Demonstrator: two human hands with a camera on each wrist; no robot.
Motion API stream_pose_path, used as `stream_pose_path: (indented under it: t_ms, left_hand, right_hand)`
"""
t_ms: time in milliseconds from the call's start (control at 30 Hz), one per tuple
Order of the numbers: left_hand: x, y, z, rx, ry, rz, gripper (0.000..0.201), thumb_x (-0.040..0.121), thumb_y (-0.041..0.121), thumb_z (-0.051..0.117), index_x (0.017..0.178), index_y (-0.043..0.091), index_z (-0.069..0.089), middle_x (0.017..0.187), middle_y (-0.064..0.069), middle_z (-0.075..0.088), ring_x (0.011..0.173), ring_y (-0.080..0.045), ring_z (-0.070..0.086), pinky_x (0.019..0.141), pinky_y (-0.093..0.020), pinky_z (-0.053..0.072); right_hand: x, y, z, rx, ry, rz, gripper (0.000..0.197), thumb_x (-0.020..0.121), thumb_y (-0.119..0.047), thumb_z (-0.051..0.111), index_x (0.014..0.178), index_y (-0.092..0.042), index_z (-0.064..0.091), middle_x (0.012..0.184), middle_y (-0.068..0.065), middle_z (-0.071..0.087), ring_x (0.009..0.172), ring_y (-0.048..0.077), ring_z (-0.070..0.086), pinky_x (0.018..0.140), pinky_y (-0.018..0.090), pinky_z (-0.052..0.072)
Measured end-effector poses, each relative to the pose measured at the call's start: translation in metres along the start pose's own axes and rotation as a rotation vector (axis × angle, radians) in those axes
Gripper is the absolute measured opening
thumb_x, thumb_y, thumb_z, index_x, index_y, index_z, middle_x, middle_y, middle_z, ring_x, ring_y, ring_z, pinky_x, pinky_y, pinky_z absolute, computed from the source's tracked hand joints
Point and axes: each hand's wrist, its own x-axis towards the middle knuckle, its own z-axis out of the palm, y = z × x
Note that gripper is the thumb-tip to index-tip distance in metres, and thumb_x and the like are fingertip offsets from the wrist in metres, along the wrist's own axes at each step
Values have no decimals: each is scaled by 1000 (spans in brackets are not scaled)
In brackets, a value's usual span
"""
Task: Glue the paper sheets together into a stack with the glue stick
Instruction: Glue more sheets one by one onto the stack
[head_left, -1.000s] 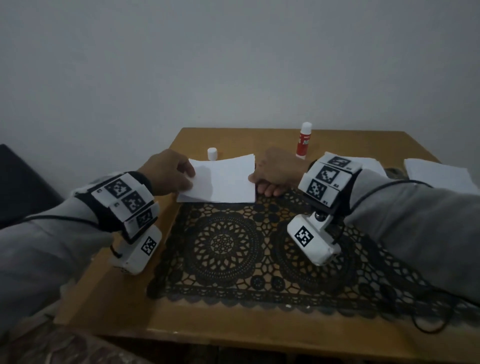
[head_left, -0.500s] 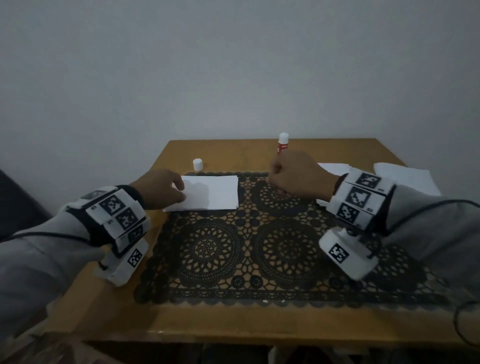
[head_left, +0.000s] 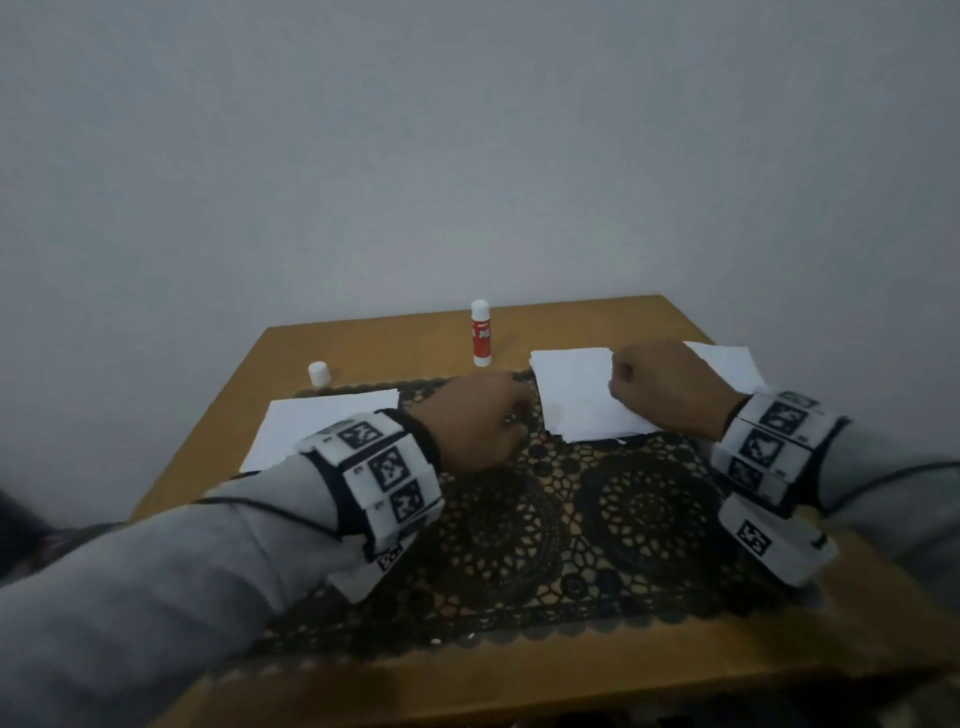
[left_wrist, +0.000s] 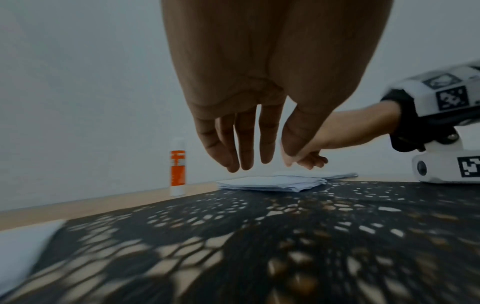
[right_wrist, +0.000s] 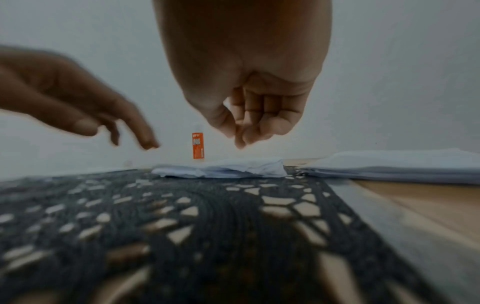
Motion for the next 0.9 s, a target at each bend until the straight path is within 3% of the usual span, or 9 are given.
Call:
stream_pose_path:
  t_ms: [100,200,367,600,800,900]
  left_hand:
    - [32,21,12,54,-1,53,36,94,26,52,128,14,54,125,-5,58,115,-21,52,96,-32,43]
    - [58,35,23,153,-30,93,37,94,27,51,128,11,54,127,-9,57,118,-25,51,98,-40,45]
    - [73,43,36,279,-134,124,31,94,24,51,119,9,59,118,-11,59,109,-25,55,90,-33,44]
    - [76,43,38,294,-128,147,29,95,22,51,119,8,58,117,-11,59,108,-24,55,87,-30,42]
    - [75,43,39,306,-115,144,27,94,21,52,115,8,61,113,-10,62,104,-25,58,88,-33,47]
    - [74,42,38,280,-108,119,29,93,23,52,117,10,61,111,-11,64,102,-27,60,88,-38,50]
  right_hand:
    - [4,-3,3,87,28,35,20,86,-18,61,72,-4,63,77,7,65,73,23,59,69,40,51]
    - [3,-3,4,96,37,68,20,85,-18,61,67,-10,59,76,4,64,73,21,59,68,37,50]
    - [3,0,3,127,47,79,20,83,-17,61,64,-13,56,78,5,64,76,22,59,70,40,52]
    - [3,0,2,149,50,85,17,80,-16,60,65,-8,59,74,6,63,73,24,60,70,42,54]
    - [4,1,4,160,54,83,18,78,-13,59,70,3,61,75,17,66,73,33,62,67,45,53]
    - [4,2,4,161,50,84,17,77,-13,59,68,1,59,75,16,65,74,33,61,68,46,53]
